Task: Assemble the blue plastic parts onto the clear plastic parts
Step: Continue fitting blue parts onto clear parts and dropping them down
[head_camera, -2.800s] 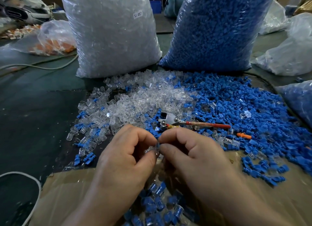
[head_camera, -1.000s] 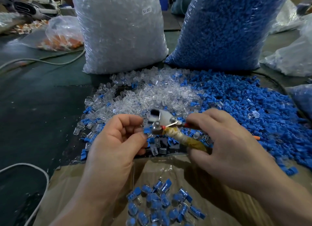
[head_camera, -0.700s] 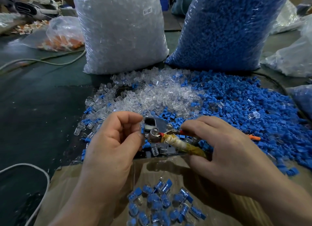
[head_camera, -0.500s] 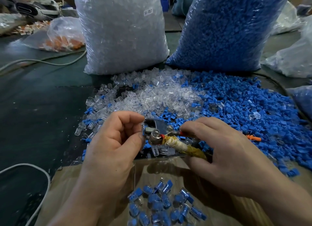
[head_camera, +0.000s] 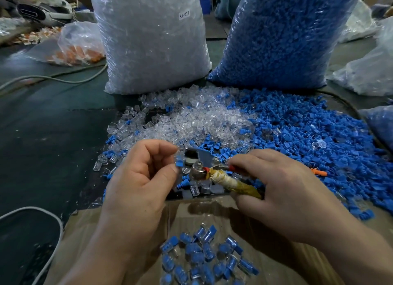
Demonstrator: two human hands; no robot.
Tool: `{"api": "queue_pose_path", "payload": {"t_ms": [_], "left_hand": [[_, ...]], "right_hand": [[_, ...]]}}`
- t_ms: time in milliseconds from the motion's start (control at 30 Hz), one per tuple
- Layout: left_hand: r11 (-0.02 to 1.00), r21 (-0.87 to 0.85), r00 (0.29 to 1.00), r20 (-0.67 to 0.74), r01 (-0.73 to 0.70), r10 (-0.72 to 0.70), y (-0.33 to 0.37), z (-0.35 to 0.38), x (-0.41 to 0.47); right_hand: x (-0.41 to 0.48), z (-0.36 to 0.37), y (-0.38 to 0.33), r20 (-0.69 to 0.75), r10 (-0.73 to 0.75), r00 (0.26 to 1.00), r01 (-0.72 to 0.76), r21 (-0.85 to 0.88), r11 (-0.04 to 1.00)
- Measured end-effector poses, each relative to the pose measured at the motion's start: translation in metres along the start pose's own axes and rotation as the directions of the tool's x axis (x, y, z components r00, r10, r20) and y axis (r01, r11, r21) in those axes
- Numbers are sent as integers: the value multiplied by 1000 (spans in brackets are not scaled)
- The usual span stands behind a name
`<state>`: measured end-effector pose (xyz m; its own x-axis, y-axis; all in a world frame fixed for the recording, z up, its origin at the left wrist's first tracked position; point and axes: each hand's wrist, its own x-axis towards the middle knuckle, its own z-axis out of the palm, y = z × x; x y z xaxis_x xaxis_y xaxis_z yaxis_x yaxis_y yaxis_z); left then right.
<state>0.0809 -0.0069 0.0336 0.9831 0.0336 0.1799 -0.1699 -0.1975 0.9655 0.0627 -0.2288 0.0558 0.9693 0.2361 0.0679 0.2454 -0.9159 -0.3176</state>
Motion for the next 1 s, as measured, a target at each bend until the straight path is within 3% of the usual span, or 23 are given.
{"api": "queue_pose_path", "payload": {"t_ms": [100,233,400,533,667,800,900,1000], "left_hand": [[997,25,997,-33,69,-68,-4,-4,4],[971,-20,965,117,238,-234,0,5,-4],[975,140,972,135,173,-192,-2,11,-6],[968,231,987,107,96,-123,0,15,-12],[957,290,991,133,-20,-20,2,18,-16],[948,295,986,152,-116,73,5,19,-19],[991,136,994,112,-2,-13,10,16,-18],[978,174,970,190,118,-151,10,9,-13]], "right_hand": [[6,4,9,-64,83,995,-90,-131,987],[16,8,15,-73,156,985,-170,-242,955],[18,9,13,-67,188,980,-199,-221,955],[8,12,-9,-208,17,978,-44,-126,991],[6,21,-27,-204,-230,952,210,-117,971],[6,22,-26,-222,-238,945,223,-90,971],[3,22,-26,-298,-238,924,242,-23,970],[2,20,-28,-332,-263,906,274,-12,962]]}}
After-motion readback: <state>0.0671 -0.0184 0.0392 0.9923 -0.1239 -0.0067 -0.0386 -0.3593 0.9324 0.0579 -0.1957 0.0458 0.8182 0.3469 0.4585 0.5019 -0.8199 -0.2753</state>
